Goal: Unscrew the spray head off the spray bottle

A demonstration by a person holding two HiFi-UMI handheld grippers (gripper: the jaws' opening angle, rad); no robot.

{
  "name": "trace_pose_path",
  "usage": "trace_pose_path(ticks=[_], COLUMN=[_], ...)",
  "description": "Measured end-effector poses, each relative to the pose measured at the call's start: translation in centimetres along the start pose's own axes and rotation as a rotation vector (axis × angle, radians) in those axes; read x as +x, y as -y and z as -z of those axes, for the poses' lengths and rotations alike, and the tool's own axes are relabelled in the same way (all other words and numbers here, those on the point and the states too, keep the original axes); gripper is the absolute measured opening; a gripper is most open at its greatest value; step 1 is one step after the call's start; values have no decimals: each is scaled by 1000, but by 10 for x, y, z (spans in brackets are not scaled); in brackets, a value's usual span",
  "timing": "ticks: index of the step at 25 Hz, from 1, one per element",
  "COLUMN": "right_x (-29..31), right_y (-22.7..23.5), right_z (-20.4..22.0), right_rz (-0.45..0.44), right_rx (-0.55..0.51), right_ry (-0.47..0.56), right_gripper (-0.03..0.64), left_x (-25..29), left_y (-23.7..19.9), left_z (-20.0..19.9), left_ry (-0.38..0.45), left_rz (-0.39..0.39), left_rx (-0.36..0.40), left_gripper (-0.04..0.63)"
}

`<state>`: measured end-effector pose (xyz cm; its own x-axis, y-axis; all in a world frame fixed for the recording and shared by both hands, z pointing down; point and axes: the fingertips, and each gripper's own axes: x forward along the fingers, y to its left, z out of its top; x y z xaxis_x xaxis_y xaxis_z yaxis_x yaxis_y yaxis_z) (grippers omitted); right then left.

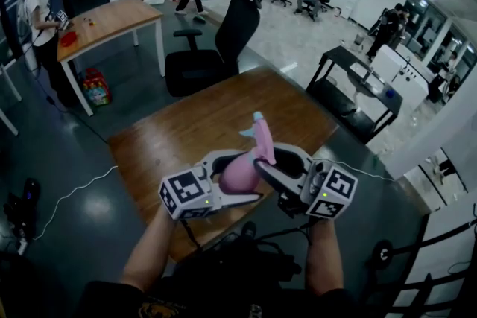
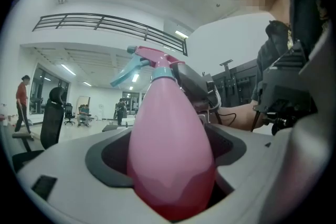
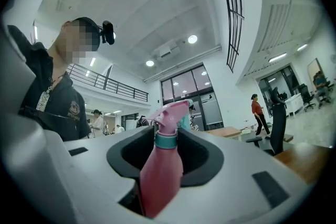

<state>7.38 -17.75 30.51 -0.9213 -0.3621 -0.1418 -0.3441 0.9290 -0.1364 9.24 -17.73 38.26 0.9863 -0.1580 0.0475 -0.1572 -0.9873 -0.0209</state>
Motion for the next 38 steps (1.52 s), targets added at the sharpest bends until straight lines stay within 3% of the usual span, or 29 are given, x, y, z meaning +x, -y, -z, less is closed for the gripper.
trace_pose_path(ticks=[5, 11, 21, 30, 38], right_x=[-2, -3, 9, 13, 8], right_y=[8, 19, 39, 39, 32], right_z=[1, 2, 11, 12, 10], right_rz=[67, 233, 429, 438, 355], right_rx=[-2, -22, 52, 13, -5], right_ry=[6, 25, 59, 27, -2], right_gripper=[169, 169, 170, 137, 134], left_x=[-3, -6, -4, -4, 2], left_y=[-22, -47, -55, -53, -41], left_z=[0, -1, 14, 18, 15], left_ry=[13, -8, -93, -122, -102], left_rz=[-132, -324, -466, -475, -354], left_rx=[5, 50, 118, 129, 96], left_gripper=[431, 431, 431, 431, 431])
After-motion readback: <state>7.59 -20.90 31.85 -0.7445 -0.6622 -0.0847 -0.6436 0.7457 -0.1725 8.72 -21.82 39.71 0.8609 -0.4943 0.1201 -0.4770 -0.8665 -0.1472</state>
